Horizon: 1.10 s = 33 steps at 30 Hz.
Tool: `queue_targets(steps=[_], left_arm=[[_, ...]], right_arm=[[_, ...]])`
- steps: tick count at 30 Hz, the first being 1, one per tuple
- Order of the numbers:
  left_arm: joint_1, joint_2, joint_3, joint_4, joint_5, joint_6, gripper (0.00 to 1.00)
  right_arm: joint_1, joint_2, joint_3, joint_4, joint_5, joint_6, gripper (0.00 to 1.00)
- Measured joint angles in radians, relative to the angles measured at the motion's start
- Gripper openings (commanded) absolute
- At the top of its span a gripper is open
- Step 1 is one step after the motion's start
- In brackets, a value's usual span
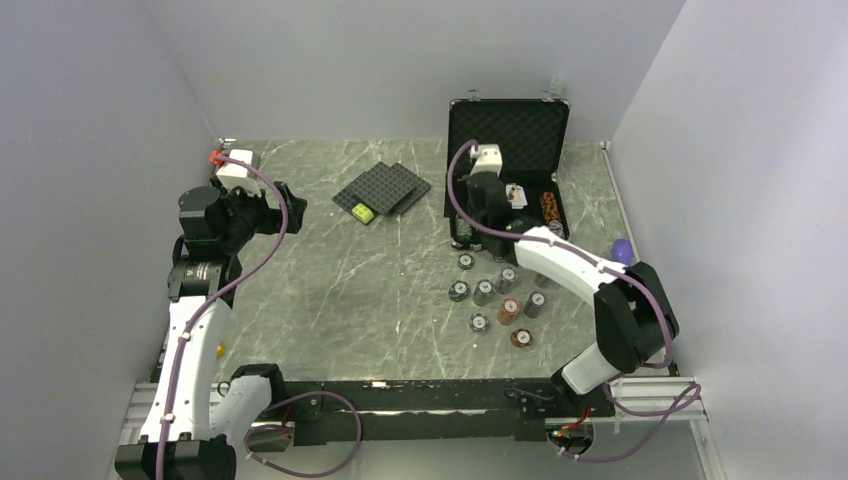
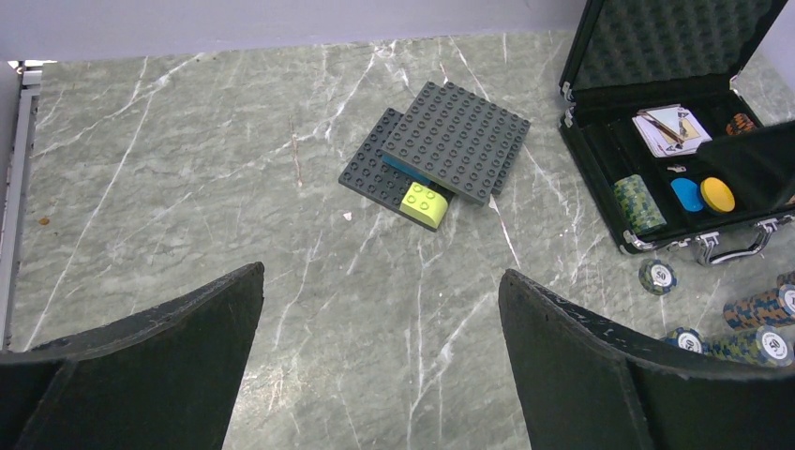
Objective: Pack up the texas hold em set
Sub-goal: Place the poker chip in the chip case.
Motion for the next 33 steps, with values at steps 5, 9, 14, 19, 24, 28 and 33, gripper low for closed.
queue_targets(steps=[5,9,14,19,24,28,33], left_arm=[[0.000,0.000,0.000,0.000,0.000,0.000,0.99],[0.000,0.000,0.000,0.000,-0.002,0.002,1.00],[0.000,0.000,0.000,0.000,-0.002,0.002,0.99],[0.000,0.003,0.000,0.000,-0.002,0.002,0.99],[0.000,0.011,0.000,0.000,-0.002,0.002,0.99],[0.000,0.013,0.000,0.000,-0.002,0.002,1.00],[0.000,0.013,0.000,0.000,-0.002,0.002,0.99]], right_arm=[[-0.059,0.037,0.263,-0.280,-0.134,0.001,0.77],[-0.090,0.116,0.389,-0.433,-0.220,-0.005,0.78],[-0.092,0.179,0.382,-0.550,-0.285,-0.022,0.74],[-0.092,0.192,0.313,-0.578,-0.374,-0.001,0.74],[-0.091,0.192,0.231,-0.565,-0.429,0.057,0.74],[-0.092,0.192,0.196,-0.526,-0.441,0.100,0.74],[-0.095,0.192,0.177,-0.472,-0.443,0.135,0.74]])
